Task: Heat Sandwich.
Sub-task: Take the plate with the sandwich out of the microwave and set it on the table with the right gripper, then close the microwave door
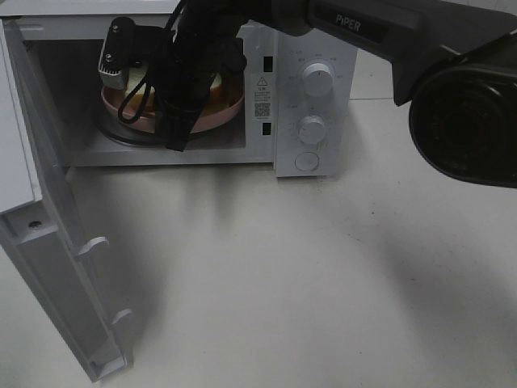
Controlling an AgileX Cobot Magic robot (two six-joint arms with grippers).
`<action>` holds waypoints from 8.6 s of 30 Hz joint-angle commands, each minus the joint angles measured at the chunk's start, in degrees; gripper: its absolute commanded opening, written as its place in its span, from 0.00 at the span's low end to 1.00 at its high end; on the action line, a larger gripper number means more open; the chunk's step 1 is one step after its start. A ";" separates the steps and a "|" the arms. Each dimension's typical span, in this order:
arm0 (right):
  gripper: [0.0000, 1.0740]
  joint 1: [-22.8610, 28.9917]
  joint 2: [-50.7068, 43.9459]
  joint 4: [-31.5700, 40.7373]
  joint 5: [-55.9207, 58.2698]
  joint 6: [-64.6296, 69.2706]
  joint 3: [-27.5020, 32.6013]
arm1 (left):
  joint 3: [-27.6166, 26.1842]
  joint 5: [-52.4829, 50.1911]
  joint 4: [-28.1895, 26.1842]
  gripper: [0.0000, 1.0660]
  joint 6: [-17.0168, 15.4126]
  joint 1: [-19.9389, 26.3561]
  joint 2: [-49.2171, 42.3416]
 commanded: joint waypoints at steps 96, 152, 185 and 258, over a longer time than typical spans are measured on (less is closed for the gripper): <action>0.00 0.86 -69.16 -12.95 -19.25 24.69 90.18 | 0.17 -0.80 -0.06 0.73 -0.29 0.11 -0.97; 0.00 -35.87 -44.40 -33.00 -39.02 77.12 90.18 | 0.17 -0.80 -0.06 0.73 -0.29 0.11 -0.97; 0.47 -35.70 -42.97 -31.11 -42.40 74.83 89.78 | 0.17 -0.80 -0.06 0.73 -0.29 0.11 -0.97; 0.71 -35.75 -113.39 -7.56 -1.83 54.95 98.55 | 0.17 -0.80 -0.06 0.73 -0.29 0.11 -0.97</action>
